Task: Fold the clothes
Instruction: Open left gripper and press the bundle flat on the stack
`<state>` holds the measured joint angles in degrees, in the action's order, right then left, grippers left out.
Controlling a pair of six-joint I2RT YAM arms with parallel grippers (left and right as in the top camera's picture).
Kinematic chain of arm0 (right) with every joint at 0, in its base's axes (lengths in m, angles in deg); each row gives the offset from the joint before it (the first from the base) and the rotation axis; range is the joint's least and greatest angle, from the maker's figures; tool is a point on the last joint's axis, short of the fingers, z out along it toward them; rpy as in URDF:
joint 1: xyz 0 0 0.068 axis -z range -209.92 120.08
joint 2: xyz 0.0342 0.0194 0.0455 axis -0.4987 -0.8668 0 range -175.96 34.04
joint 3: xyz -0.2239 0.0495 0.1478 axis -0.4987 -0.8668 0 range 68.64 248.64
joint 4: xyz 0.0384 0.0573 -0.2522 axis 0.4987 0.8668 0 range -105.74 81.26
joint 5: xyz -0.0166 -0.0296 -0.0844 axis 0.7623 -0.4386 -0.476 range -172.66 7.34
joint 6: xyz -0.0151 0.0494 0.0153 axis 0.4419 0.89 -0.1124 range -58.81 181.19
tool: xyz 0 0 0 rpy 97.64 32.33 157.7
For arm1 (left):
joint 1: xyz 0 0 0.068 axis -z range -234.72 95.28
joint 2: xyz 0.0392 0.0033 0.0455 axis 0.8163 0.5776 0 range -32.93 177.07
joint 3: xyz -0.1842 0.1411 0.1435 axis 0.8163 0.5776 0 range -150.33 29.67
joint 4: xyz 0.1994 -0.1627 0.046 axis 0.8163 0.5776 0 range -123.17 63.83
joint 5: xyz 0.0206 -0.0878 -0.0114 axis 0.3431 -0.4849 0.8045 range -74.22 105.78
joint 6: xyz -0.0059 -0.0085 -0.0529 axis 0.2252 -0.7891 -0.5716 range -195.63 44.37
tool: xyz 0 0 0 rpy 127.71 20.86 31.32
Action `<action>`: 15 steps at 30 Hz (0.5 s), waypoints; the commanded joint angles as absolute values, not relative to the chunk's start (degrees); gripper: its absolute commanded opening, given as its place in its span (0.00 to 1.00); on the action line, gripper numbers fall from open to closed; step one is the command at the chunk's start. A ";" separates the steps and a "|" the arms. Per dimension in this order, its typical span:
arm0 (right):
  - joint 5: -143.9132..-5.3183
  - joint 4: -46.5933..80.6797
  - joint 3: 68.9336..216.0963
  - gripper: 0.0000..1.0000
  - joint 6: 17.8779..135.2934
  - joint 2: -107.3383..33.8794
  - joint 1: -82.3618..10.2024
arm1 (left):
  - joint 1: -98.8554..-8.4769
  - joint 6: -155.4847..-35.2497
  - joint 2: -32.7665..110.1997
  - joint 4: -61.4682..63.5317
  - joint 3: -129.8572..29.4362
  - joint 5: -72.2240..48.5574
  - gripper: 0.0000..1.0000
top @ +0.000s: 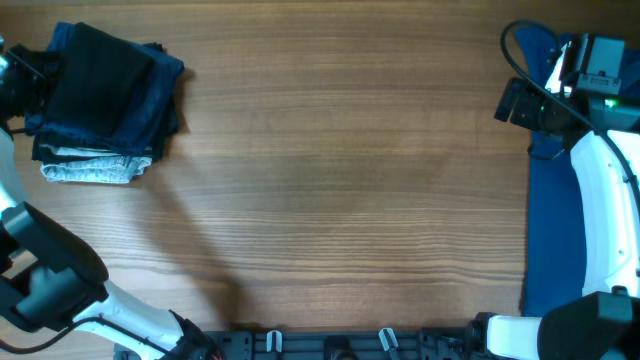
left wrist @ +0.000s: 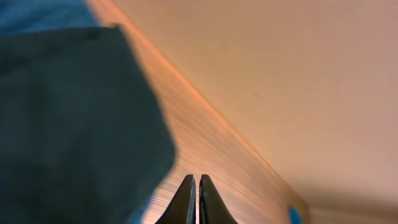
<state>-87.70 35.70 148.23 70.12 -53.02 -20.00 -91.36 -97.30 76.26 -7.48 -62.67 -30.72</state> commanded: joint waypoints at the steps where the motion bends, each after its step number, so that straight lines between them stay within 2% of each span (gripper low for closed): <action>1: -88.70 35.70 147.79 1.00 70.20 -53.18 -20.09 | -91.75 -97.96 78.33 -7.24 -63.02 -17.69 0.04; 8: -88.70 35.72 147.79 1.00 70.18 -53.18 -20.09 | -91.75 -98.57 85.44 -5.91 -62.82 1.08 0.04; 12: -88.70 35.70 147.79 1.00 70.18 -53.18 -20.09 | -91.75 -98.57 87.42 -6.89 -62.82 1.04 0.04; 15: -88.72 35.72 147.79 0.99 70.20 -53.18 -20.09 | -91.66 -98.61 83.23 -9.12 -62.84 0.60 0.04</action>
